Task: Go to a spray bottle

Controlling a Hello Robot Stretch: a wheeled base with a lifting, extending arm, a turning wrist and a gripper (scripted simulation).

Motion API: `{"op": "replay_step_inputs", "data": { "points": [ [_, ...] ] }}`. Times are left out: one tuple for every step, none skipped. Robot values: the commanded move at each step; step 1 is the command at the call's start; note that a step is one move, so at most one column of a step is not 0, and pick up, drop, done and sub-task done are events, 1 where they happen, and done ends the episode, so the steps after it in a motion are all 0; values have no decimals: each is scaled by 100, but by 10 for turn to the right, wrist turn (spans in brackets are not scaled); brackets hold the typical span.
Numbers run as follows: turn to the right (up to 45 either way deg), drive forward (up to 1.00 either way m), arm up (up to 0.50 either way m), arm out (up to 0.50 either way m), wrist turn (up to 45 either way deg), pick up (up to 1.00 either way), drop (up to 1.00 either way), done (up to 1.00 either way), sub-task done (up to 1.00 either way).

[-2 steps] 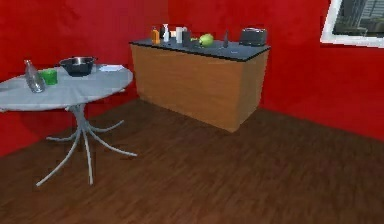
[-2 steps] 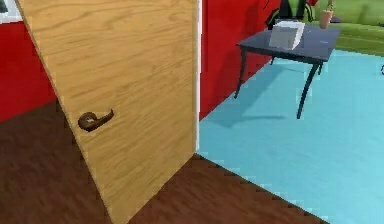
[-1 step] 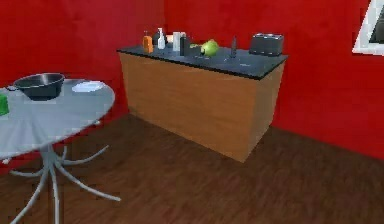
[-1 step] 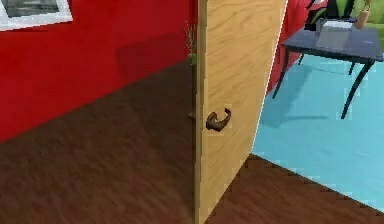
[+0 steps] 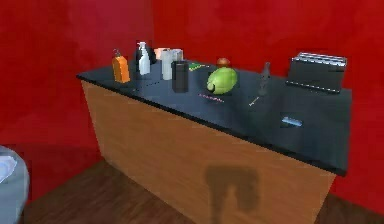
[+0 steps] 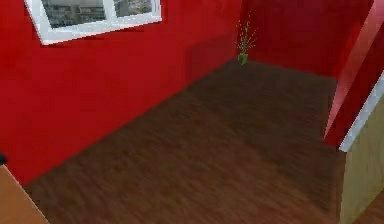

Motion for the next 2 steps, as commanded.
{"op": "replay_step_inputs", "data": {
  "points": [
    [120,0,0,0,0,0,0,0,0],
    [0,20,0,0,0,0,0,0,0]
  ]
}}
